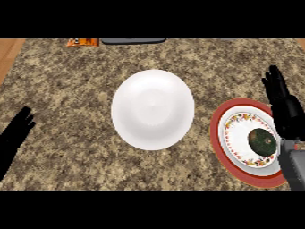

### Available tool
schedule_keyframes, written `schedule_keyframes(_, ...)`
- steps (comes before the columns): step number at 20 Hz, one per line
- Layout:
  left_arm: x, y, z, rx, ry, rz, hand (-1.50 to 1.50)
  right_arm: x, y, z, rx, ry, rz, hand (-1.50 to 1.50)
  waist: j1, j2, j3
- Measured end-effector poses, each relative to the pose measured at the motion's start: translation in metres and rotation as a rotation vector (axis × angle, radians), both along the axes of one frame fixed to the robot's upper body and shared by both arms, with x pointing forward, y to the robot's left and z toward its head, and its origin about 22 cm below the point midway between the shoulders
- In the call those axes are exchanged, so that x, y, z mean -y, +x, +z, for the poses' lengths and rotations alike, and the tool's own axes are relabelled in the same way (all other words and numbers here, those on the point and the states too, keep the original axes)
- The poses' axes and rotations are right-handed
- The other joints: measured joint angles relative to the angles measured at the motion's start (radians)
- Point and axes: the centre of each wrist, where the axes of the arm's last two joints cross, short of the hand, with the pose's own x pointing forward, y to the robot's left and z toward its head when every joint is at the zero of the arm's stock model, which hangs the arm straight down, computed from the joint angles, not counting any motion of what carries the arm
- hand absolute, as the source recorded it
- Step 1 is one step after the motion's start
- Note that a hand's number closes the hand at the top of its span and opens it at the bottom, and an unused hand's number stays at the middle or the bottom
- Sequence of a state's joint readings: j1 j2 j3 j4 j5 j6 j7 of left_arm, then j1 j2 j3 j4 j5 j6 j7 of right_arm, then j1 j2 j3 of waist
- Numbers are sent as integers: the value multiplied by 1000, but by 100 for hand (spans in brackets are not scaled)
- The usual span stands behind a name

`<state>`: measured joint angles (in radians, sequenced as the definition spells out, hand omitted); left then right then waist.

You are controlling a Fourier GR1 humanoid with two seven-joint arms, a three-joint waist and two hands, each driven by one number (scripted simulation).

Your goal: Pick the squash from the plate and place it in the plate

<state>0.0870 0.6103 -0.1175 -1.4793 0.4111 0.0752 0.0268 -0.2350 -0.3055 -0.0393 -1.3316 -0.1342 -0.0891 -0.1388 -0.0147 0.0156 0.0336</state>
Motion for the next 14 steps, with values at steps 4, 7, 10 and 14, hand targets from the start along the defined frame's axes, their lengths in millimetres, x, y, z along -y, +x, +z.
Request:
schedule_keyframes(4,20,26,17,78,48,-7,0,-23,4,8,7,84,15,-150,1,-10,-21)
schedule_keyframes(7,39,43,30,169,78,-27,0,-36,13,29,44,9,54,150,1,-15,-38)
schedule_keyframes(10,51,50,33,198,74,-46,0,-24,9,31,44,-343,67,-150,-4,-15,-45)
schedule_keyframes(14,73,62,27,214,70,-59,0,-48,-20,-19,-13,-305,3,-150,-3,-14,-37)
